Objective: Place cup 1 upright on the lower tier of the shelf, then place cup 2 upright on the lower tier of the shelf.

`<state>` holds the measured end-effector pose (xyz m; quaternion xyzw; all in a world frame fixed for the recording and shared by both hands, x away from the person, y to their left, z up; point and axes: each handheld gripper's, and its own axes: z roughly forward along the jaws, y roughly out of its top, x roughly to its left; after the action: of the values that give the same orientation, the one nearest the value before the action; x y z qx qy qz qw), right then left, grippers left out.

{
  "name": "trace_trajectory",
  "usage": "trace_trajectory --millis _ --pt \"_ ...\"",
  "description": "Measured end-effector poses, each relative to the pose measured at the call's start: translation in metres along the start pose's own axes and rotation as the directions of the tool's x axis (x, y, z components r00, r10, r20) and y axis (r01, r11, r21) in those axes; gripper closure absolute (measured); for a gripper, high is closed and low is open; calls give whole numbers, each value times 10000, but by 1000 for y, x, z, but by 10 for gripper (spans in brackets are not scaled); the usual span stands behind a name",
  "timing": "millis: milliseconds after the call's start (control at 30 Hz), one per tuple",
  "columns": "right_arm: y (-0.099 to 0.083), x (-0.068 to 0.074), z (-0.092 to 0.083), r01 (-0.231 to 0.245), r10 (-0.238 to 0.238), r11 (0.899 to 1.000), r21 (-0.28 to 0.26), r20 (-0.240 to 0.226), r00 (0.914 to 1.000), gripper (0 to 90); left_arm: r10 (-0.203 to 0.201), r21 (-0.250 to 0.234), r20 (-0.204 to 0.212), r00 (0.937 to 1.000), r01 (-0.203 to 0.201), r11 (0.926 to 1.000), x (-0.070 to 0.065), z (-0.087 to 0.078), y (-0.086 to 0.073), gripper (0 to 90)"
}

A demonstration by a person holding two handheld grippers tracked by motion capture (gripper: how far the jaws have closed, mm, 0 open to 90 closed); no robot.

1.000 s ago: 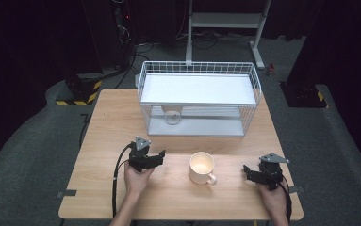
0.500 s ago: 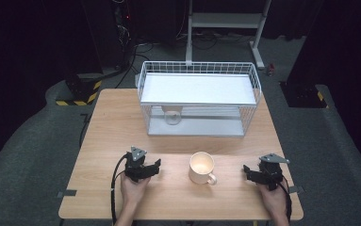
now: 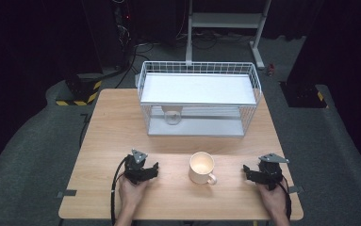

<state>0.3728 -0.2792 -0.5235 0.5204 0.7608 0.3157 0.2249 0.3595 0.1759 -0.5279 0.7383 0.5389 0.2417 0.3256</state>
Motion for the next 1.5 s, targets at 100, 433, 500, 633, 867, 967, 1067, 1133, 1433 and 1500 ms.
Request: trace_trajectory --millis 100,433,500,633,867,967,1067,1133,1433,1500 --pt "0 0 0 12 -12 10000 3 -4 10000 206 -6 38 -17 10000 6 10000 0 0 0 217" --pt "-1 1 0 249 -247 9997 66 -239 9994 168 -5 21 -57 10000 5 10000 -1 0 0 200" --pt "-1 2 -1 235 -233 9997 92 -272 9994 175 3 42 -67 10000 -2 10000 -1 0 0 191" --pt "-4 8 -5 527 -527 9986 -15 -520 9973 199 -49 58 -89 9999 50 10000 -1 1 1 187" --pt "-9 19 -16 826 -888 9948 -596 -1088 9901 229 -64 53 -95 9999 64 10000 -1 1 1 187" --pt "-12 26 -19 859 -946 9935 -740 -1232 9879 242 -65 53 -94 9999 66 10000 -1 1 1 187" --pt "-16 33 -19 1097 -1214 9914 -715 -1868 9749 302 -66 50 -95 9999 67 10000 -1 1 1 188" --pt "-16 35 -20 1243 -1370 9892 -776 -1890 9724 321 -66 50 -99 9999 66 10000 -1 1 1 188" --pt "-17 45 -21 1422 -1580 9863 -837 -2310 9600 335 -75 45 -107 9999 76 10000 -1 1 1 191" --pt "-18 48 -21 1435 -1609 9855 -901 -2311 9595 335 -77 45 -109 9999 78 10000 -1 1 1 192"
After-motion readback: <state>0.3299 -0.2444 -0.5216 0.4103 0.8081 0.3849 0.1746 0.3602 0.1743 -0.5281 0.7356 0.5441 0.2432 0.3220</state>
